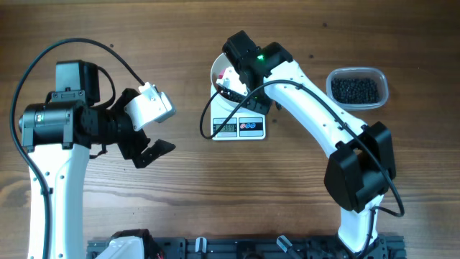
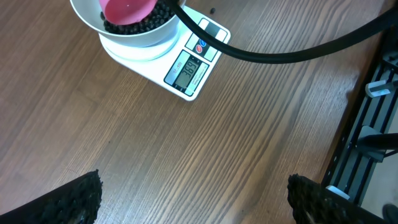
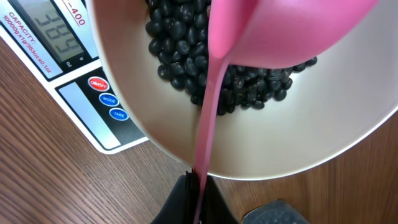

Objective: Scoop item into bowl and weigh 150g on scale
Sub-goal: 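Lower the pink scoop into the bowl and tilt it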

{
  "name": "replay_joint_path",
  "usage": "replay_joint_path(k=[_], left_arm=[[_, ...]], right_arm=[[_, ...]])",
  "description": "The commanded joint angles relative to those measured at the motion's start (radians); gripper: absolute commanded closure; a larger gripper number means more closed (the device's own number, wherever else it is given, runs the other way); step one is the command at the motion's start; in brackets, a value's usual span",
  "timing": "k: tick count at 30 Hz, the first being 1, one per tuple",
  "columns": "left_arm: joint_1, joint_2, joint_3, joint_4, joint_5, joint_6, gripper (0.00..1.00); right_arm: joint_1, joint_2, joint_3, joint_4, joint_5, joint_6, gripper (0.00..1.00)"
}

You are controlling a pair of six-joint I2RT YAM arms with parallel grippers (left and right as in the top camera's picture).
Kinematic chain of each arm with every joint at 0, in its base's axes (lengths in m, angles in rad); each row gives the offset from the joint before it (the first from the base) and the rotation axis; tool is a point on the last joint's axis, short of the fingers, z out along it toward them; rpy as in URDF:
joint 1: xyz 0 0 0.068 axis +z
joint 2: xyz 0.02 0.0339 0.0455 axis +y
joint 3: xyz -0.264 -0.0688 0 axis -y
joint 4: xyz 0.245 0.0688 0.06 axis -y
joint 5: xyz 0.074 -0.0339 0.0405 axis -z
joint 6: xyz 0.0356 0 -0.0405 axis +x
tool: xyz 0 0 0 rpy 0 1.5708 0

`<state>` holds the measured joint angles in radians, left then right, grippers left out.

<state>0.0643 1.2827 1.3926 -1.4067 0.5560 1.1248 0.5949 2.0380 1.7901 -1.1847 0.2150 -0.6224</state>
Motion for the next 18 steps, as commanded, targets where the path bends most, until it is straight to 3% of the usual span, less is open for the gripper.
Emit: replay_joint_path(k=[1,12,18], left_arm=[[0.004,-0.01,0.019,0.0,0.022,0.02,0.0],[0.004,-0.01,0.019,0.0,0.022,0.02,0.0],[0.004,-0.01,0.019,0.0,0.022,0.02,0.0]], right_arm=[[0.0,-0.021,0.02,-0.002,0.068,-0.005,0.96],[0.0,-0.021,0.126,0.0,0.089,-0.002,0.96],[0.0,-0.041,0.195,-0.084,0.089,0.049,0.96]])
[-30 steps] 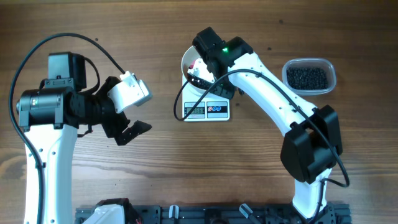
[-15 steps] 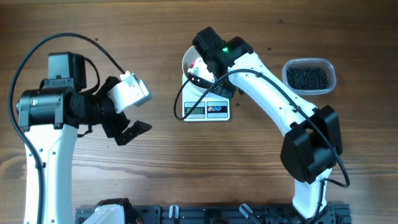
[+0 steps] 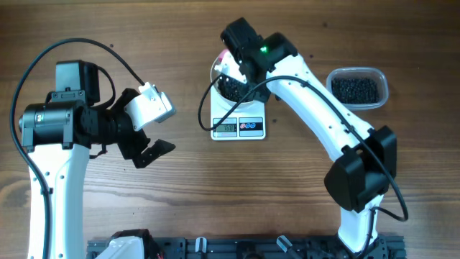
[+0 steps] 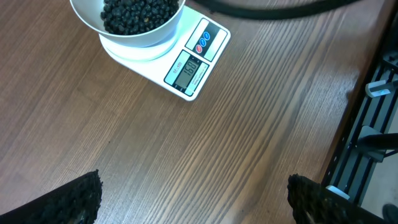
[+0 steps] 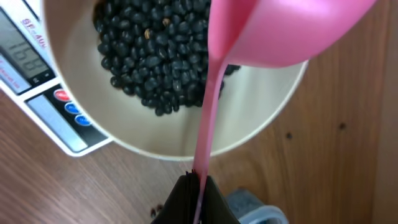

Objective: Scoop item into bowl and weigh 150g on scale
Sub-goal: 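Lower the pink scoop into the bowl and tilt it, then lift the pink scoop out of the bowl and move it right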

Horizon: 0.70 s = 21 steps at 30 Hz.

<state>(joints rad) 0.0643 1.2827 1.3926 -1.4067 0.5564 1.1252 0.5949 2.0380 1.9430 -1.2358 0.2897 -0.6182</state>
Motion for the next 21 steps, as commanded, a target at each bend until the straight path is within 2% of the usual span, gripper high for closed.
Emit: replay_joint_path(k=[1,5,9,12,15,19,21], left_arm=[[0.004,-0.01,0.019,0.0,0.022,0.019,0.0],[0.004,-0.01,0.019,0.0,0.022,0.02,0.0],[0.004,-0.01,0.019,0.0,0.022,0.019,0.0],[0.004,-0.01,0.019,0.0,0.022,0.019,0.0],[0.004,-0.01,0.019,0.0,0.022,0.019,0.0],[0.004,-0.01,0.019,0.0,0.022,0.02,0.0],[0.004,-0.01,0.019,0.0,0.022,0.02,0.0]], right_arm=[[0.0,-0.05,0.042,-0.058,0.002,0.065,0.96],[0.0,-0.073,0.042,-0.124,-0.043,0.141,0.96],[-0.014,-0.122,0.043,-0.146,-0.046,0.326,0.96],[-0.055,-0.171,0.043,-0.173,-0.131,0.467,0.96],[-0.14,-0.224,0.043,-0.248,-0.267,0.604,0.96],[-0.273,-0.249,0.043,-0.375,-0.292,0.764,0.96],[-0.34,-0.249,0.037,-0.373,-0.377,0.79,0.96]])
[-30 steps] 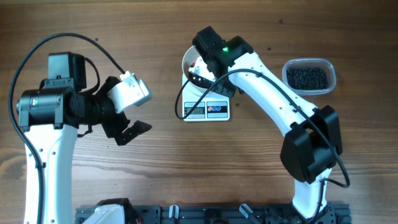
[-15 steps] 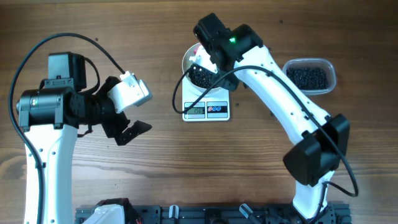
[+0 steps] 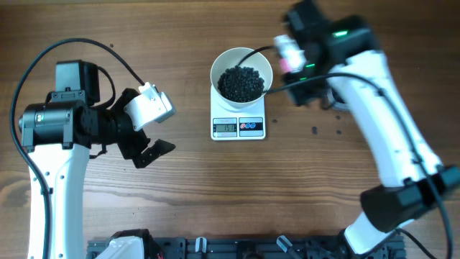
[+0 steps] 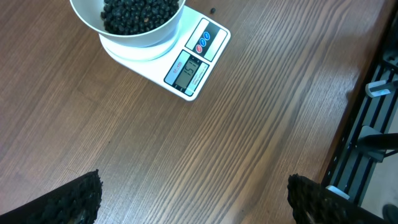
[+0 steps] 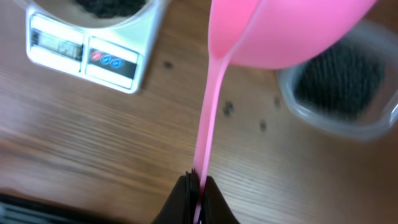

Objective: Scoop item into bowl and weigh 150g on scale
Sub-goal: 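Lift the pink scoop out of the bowl and move it right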

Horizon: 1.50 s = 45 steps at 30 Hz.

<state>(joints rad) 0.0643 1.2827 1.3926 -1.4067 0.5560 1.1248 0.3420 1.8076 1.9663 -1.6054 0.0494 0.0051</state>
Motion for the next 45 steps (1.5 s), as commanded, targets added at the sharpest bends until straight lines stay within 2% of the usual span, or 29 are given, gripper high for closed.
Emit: replay_joint_path(k=[1,6,11,15,27,36,45], left_arm=[[0.004,-0.01,0.019,0.0,0.022,0.02,0.0],[0.004,-0.01,0.019,0.0,0.022,0.02,0.0],[0.004,-0.01,0.019,0.0,0.022,0.02,0.0],[0.004,-0.01,0.019,0.0,0.022,0.02,0.0],[0.004,-0.01,0.019,0.0,0.022,0.02,0.0],[0.004,-0.01,0.019,0.0,0.022,0.02,0.0],[0.004,-0.01,0.019,0.0,0.022,0.02,0.0]], right_arm=[[-0.119,-0.015,0.009,-0.003,-0.182,0.161,0.96],[-0.195,-0.015,-0.013,0.001,-0.211,0.218,0.96],[-0.204,-0.026,-0.008,0.023,-0.342,0.441,0.96],[-0.193,-0.026,-0.009,0.086,-0.466,0.385,0.96],[-0.207,-0.051,-0.009,0.064,-0.416,0.391,0.96],[-0.207,-0.154,-0.009,0.091,-0.331,0.533,0.96],[-0.216,-0.156,-0.009,0.103,-0.326,0.549,0.96]])
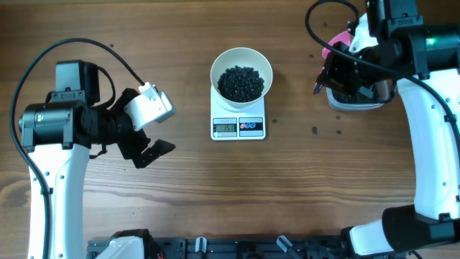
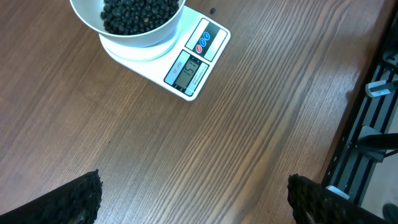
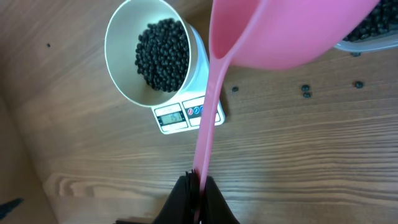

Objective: Scoop item into bowl and weigh 150g on scale
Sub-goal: 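Lift the pink scoop out of the bowl and move it right, then carry the pink scoop down toward the table right of the scale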

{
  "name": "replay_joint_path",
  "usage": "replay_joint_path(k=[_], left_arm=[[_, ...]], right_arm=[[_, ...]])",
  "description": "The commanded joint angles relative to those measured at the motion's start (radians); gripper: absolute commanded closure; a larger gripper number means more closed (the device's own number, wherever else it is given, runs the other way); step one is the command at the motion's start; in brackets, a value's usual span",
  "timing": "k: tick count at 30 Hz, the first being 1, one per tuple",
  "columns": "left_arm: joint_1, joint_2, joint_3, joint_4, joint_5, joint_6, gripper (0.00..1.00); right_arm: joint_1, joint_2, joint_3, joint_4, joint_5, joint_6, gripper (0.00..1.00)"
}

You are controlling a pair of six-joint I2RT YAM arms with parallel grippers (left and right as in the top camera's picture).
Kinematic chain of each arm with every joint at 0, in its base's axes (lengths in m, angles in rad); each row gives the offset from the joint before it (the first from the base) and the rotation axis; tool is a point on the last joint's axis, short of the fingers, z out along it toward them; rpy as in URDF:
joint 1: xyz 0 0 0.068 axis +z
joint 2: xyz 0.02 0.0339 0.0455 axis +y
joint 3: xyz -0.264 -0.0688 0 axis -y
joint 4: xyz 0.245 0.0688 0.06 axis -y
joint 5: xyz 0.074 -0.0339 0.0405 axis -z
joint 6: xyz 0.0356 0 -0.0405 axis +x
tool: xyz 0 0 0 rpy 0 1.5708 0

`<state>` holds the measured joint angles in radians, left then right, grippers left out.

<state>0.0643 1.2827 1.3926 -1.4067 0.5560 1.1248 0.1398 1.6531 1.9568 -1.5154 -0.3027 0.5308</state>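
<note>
A white bowl [image 1: 241, 60] of black beans [image 1: 241, 82] sits on the small white scale [image 1: 238, 127]; bowl [image 3: 124, 37], beans [image 3: 161, 55] and scale [image 3: 186, 115] also show in the right wrist view. My right gripper [image 3: 198, 181] is shut on the handle of a pink scoop [image 3: 283, 31]. It holds the scoop [image 1: 336, 39] over the clear bean container [image 1: 357, 101] at the far right. My left gripper [image 1: 154, 151] hangs open over bare wood at the left, with its fingertips [image 2: 74, 198] wide apart.
A few loose beans [image 1: 314, 130] lie on the wood between scale and container. A black rail [image 1: 244, 248] runs along the table's front edge. In the left wrist view the scale's display [image 2: 186, 70] is lit, its digits too small to read.
My right gripper has carried the pink scoop from just right of the bowl to above the bean container and higher above the table. Left arm, bowl and scale have not moved.
The scoop was down in the bowl on the beans, with a high scale reading. Then it was lifted at the bowl's far rim and the reading was lower. Then it was right of the bowl, and now it is over the container. The left gripper stayed open.
</note>
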Motion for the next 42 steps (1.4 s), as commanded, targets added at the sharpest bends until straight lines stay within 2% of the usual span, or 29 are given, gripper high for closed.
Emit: replay_joint_path(k=[1,24,27,34,42], left_arm=[[0.004,-0.01,0.019,0.0,0.022,0.02,0.0],[0.004,-0.01,0.019,0.0,0.022,0.02,0.0],[0.004,-0.01,0.019,0.0,0.022,0.02,0.0],[0.004,-0.01,0.019,0.0,0.022,0.02,0.0],[0.004,-0.01,0.019,0.0,0.022,0.02,0.0]], right_arm=[[-0.02,-0.001,0.001,0.014,0.027,0.024,0.96],[-0.068,0.003,-0.007,-0.019,0.178,0.083,0.96],[-0.068,0.008,-0.052,-0.002,0.232,0.106,0.96],[-0.089,0.012,-0.259,0.126,0.225,0.105,0.96],[-0.159,0.012,-0.349,0.222,0.219,0.1,0.96]])
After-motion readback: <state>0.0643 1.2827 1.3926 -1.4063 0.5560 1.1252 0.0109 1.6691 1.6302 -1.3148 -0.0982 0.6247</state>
